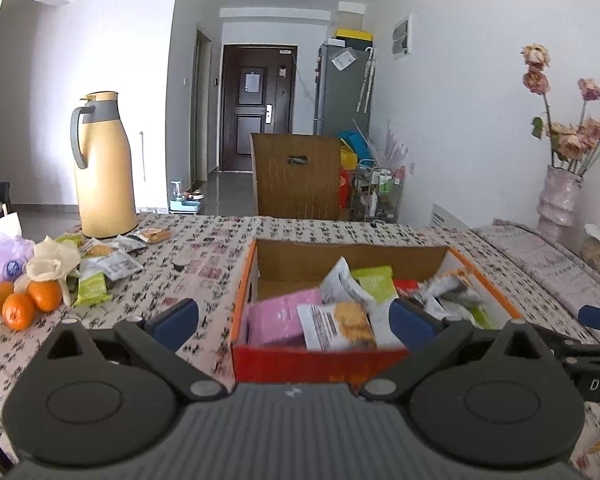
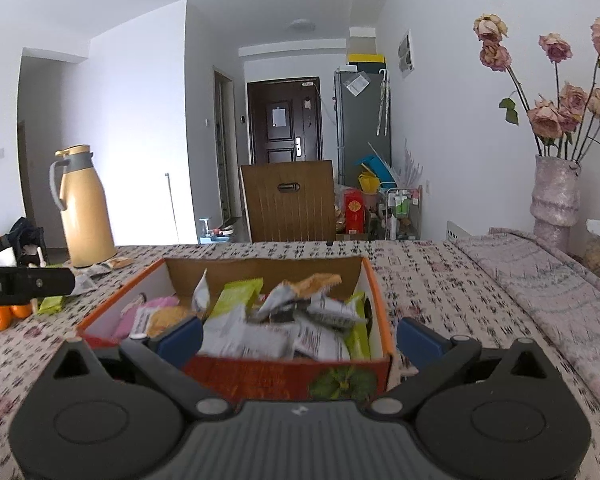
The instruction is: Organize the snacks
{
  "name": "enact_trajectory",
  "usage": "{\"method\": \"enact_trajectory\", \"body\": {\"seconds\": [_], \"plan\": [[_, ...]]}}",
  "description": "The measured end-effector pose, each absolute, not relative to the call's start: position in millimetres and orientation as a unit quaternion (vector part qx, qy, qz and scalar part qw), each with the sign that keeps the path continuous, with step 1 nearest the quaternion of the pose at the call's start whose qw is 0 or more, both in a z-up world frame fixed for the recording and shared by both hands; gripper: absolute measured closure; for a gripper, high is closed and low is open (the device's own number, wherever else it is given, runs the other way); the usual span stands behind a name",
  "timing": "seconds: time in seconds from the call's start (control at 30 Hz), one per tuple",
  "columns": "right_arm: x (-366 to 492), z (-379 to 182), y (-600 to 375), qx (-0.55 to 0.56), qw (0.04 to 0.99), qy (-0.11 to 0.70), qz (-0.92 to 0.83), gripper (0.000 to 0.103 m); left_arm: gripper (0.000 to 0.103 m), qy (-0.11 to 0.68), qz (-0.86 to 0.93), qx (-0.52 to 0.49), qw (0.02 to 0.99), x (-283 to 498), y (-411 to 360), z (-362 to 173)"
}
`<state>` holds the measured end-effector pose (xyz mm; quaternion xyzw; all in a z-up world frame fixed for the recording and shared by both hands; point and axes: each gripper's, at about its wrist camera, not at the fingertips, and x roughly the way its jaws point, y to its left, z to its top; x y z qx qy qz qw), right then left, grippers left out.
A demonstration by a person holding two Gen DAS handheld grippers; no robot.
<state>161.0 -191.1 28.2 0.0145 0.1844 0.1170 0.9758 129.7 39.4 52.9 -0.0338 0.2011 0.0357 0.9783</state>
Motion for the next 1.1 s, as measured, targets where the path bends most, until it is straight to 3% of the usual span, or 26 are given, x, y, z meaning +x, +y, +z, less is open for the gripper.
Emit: {"method": "enact_trajectory", "body": {"seconds": [0.47,1.1], "plan": [[93,7,-198,0.015,0.966,0.22,0.135,0.0,0.0,0.237,0.003,-0.029,0.971,60,34,19],[79,-13,-206,0.022,0.958,0.254,0.13,0.0,0.0,0.265,-0.017,-0.025,0.964,45,29,-1]]}}
